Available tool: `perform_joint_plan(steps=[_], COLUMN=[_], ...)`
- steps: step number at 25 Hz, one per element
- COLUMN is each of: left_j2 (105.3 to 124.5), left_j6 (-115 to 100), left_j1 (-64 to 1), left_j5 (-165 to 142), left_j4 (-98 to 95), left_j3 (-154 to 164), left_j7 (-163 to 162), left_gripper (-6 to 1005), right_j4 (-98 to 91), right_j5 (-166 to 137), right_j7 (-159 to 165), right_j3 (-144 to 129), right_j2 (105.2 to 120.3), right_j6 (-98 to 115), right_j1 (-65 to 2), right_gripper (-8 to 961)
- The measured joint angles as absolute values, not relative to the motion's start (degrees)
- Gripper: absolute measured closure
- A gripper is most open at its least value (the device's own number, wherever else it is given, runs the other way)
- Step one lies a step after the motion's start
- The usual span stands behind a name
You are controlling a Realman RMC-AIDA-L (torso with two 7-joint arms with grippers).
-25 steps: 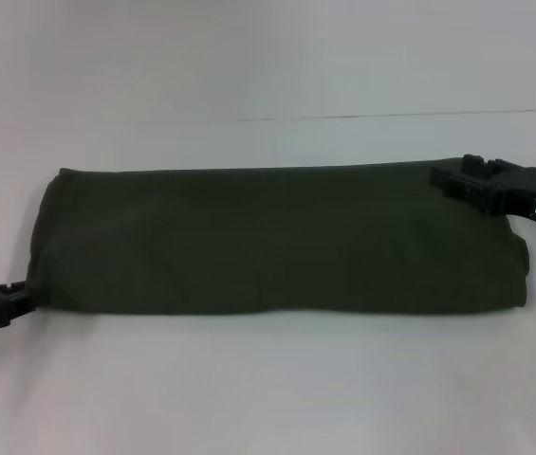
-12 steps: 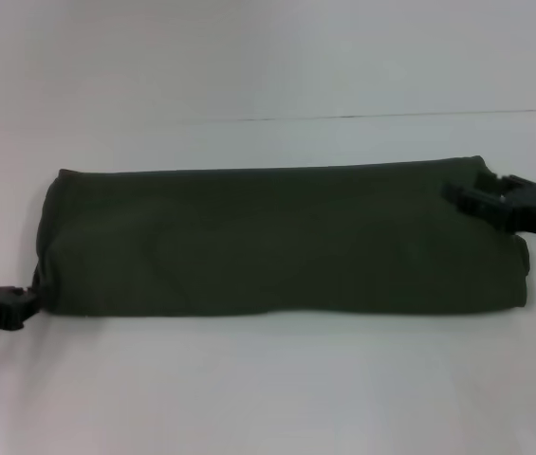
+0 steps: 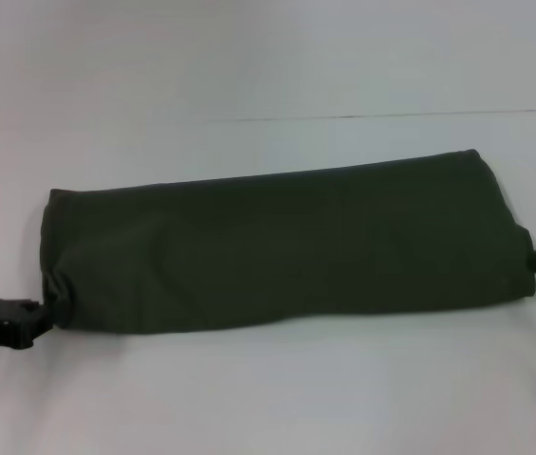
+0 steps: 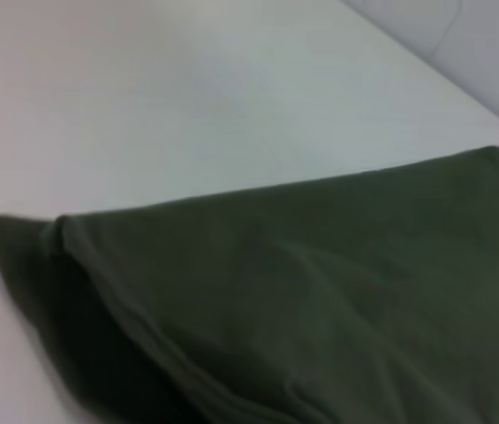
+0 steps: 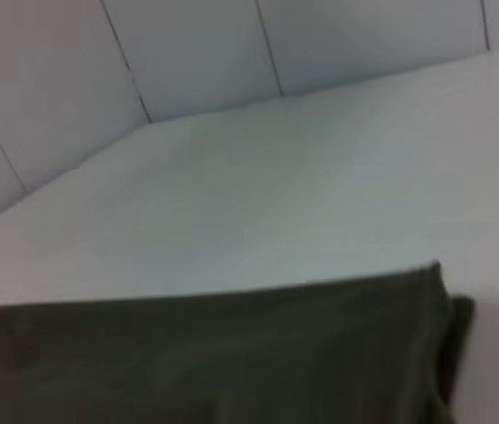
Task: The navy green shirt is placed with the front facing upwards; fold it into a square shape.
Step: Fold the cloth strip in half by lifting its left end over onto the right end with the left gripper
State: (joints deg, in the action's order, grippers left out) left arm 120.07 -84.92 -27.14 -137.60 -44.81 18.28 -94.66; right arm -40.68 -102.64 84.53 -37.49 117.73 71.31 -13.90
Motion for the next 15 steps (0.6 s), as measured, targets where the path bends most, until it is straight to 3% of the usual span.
perform_joint_plan(steps=[15], left_j2=[119.94], left_j6=[-86.0], left_j1=[-28.1], left_j5=[-134.6], left_j4=[-44.7], left_j3=[18.9], left_j7=[-93.6], left_gripper=[948], right_j4=[-39.3], right_j5=[-107.1], right_j7=[85.1], right_j3=[-37.2], right_j2=[119.02], right_j6=[68.9], right_j1=[-15.2], right_gripper=[246])
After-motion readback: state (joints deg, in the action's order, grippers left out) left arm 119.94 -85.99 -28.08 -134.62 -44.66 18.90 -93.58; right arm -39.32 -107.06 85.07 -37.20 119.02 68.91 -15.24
